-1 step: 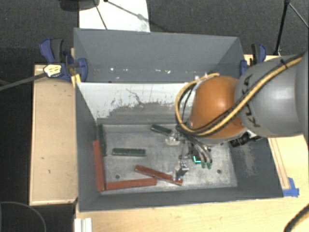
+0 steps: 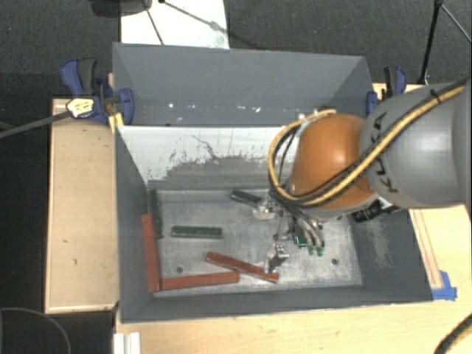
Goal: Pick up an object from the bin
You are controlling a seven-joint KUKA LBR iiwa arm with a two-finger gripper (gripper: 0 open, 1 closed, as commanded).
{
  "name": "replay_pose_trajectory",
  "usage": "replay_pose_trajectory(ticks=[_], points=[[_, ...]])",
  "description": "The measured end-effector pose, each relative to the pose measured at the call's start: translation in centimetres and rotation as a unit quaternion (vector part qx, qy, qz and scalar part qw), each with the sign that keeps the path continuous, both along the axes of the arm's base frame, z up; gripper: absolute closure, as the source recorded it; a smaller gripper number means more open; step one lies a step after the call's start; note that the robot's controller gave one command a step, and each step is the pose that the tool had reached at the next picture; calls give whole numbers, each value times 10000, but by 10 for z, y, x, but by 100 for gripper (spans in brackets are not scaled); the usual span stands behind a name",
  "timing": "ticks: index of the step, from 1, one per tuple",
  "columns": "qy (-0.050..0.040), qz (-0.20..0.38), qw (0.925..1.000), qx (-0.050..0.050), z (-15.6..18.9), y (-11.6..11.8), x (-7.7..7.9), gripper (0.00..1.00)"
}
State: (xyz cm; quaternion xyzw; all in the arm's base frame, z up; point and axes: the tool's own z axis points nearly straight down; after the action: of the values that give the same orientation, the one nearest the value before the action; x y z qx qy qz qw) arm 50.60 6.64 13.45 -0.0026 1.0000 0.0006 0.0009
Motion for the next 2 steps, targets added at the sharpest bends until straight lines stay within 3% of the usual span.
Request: replay_pose_trajectory(ticks=[1, 2], points=[[-35, 464, 9989, 3, -61, 10, -27, 100], [-35, 456, 9990, 4, -61, 10, -27, 100]])
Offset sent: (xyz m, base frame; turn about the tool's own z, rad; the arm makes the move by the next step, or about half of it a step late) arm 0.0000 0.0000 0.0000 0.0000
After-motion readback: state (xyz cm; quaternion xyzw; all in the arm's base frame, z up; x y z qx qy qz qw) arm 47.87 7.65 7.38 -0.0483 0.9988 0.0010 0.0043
